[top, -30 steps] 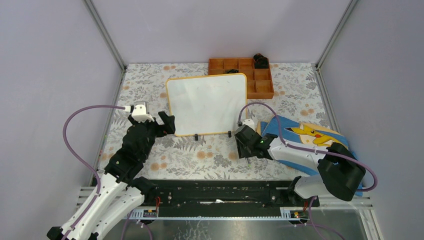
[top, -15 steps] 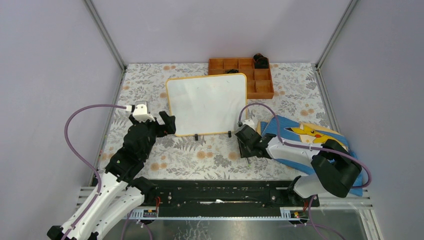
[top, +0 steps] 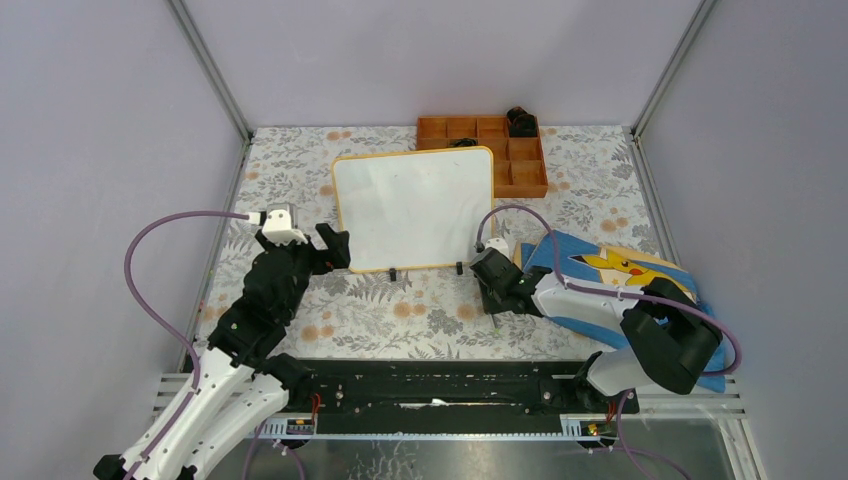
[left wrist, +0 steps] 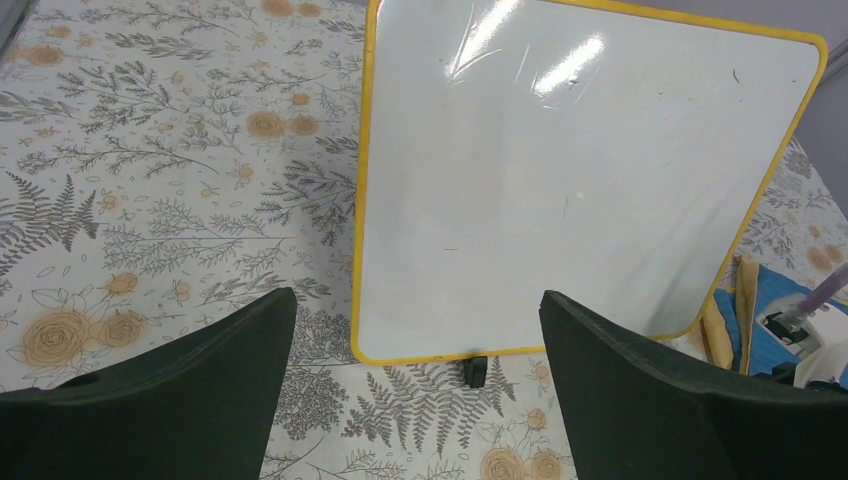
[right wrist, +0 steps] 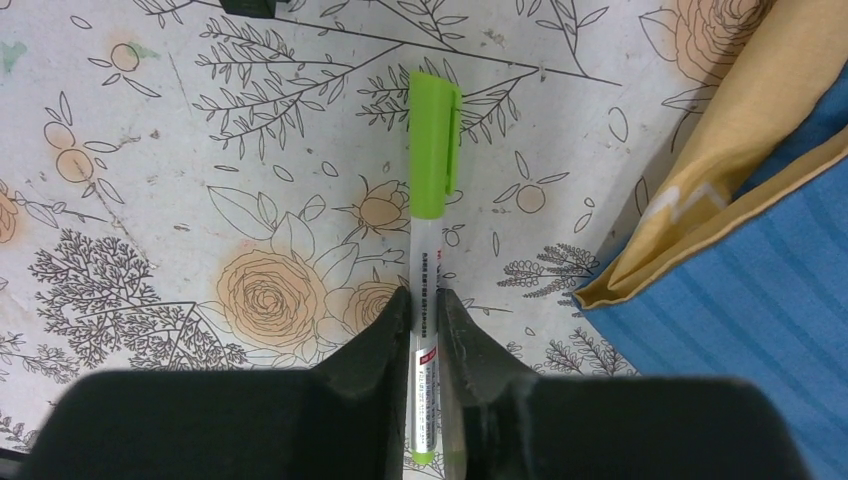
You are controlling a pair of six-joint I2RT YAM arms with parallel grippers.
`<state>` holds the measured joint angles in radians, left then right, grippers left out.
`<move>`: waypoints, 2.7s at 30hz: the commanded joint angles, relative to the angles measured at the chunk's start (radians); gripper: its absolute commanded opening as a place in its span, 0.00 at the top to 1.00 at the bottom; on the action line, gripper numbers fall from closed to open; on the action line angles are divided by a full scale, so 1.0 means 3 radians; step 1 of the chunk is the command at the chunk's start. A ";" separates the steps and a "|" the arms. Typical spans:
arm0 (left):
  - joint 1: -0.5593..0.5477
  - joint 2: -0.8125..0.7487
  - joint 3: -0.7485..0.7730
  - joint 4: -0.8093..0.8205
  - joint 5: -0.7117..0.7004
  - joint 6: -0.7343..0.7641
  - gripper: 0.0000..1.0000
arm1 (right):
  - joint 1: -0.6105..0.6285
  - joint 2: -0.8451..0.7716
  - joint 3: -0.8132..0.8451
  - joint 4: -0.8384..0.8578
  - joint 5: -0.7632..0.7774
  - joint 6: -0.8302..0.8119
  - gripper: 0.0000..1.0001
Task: Write a sentence on the whiteboard
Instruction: Open the whiteboard marker at the center of the board.
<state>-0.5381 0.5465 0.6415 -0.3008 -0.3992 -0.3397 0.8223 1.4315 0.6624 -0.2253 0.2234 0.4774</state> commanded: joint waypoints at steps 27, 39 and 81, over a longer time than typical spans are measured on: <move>-0.0022 0.0096 0.0146 0.0908 0.1822 -0.1109 0.01 | 0.0068 -0.1599 0.0284 0.1010 -0.1648 -0.0381 1.00; -0.0022 0.0088 0.0036 0.1321 0.2325 -0.1356 0.01 | 0.0433 -0.1344 0.0414 0.1792 -0.1560 -0.0267 1.00; -0.0022 0.0578 -0.0062 0.2042 0.3308 -0.1612 0.42 | 0.0494 -0.1392 0.0408 0.2148 -0.1781 0.0059 1.00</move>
<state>-0.5381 0.7097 0.6308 0.2409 0.5694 -0.8135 0.9577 1.0164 0.7380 0.3508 -0.2836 0.4778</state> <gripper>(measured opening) 0.615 0.174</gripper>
